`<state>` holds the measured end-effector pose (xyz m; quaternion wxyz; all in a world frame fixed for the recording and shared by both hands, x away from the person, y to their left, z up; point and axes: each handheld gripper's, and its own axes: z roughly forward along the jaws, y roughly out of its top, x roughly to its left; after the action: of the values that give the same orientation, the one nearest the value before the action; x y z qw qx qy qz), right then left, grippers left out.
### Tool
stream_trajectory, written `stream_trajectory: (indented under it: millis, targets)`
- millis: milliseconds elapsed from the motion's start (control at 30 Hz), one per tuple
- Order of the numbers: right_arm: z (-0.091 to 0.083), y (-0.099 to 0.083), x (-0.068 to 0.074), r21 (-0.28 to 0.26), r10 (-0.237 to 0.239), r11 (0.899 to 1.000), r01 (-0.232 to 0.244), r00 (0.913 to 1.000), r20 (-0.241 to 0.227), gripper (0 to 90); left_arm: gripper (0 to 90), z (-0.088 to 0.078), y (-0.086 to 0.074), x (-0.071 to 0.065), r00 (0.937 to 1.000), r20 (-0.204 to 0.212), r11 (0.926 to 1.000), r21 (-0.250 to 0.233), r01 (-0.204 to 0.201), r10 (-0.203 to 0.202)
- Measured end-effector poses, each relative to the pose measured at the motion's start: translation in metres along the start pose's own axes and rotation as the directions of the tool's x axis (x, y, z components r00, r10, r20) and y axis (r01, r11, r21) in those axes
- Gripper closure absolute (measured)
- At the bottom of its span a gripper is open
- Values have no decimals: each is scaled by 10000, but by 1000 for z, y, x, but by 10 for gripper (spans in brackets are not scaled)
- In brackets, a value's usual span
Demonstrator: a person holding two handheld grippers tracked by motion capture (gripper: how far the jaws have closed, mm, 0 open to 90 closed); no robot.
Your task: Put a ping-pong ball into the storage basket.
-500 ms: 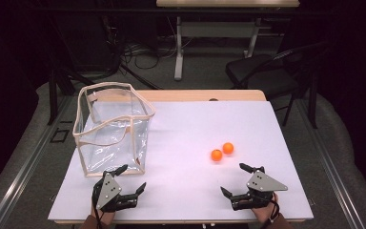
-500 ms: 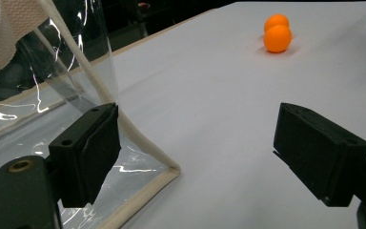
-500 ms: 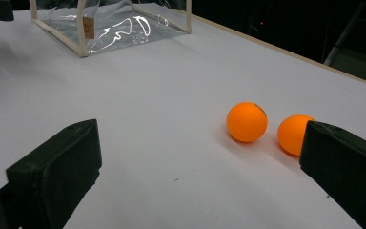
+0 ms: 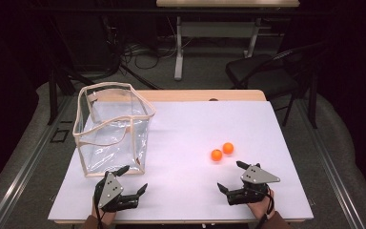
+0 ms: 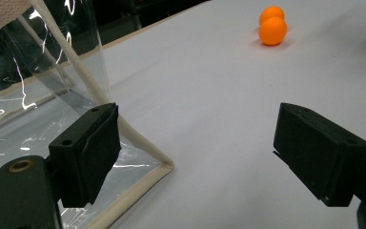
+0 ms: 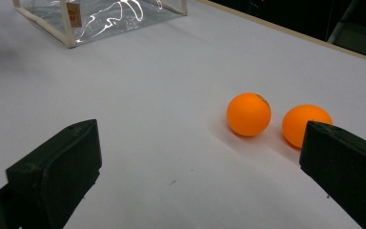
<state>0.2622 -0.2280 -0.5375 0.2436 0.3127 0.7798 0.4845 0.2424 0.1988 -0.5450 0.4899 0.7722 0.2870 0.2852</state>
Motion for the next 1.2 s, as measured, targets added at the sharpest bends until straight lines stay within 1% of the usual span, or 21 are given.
stream_trajectory:
  millis: [133,167,200,233,300,533,600,633,700,867,1000,1033,1200]
  targets:
    - [1,1,-1,72,40,10000,-40,10000,2,0,159,0,0,0,10000,0,10000,0,0,0]
    - [1,1,-1,72,40,10000,-40,10000,2,0,159,2,0,-1,9999,105,10000,93,8,-9]
    - [1,1,-1,72,40,10000,-40,10000,2,0,159,2,0,-1,9999,105,10000,93,8,-9]
    - [8,4,-5,320,204,9993,-205,9998,30,0,159,2,0,-1,9999,148,10000,94,19,-20]
    - [12,6,-7,416,307,9987,-307,9995,2,0,159,3,0,-1,9999,153,9999,133,-20,18]
    - [16,8,-7,540,293,9981,-292,9996,-2,0,159,3,0,-1,9998,179,9999,160,-40,38]
    - [16,8,-7,540,293,9981,-292,9996,-2,0,159,3,0,-1,9998,196,9998,172,24,-27]
    - [24,12,-9,651,359,9972,-359,9994,11,0,159,4,0,-1,9998,211,9999,170,32,-35]
    - [29,14,-10,691,389,9968,-390,9992,30,0,159,4,0,-1,9998,215,9998,172,30,-34]
    - [34,17,-12,774,437,9960,-439,9990,51,0,159,4,0,-1,9998,193,9998,180,31,-34]
    - [34,17,-12,774,437,9960,-439,9990,51,0,159,4,0,-1,9997,224,9998,168,51,-55]
    - [40,19,-15,837,446,9955,-450,9990,63,0,159,4,0,-1,9997,224,9998,169,51,-55]
    - [45,22,-16,913,491,9946,-494,9988,60,0,159,4,0,-1,9997,252,9998,198,32,-37]
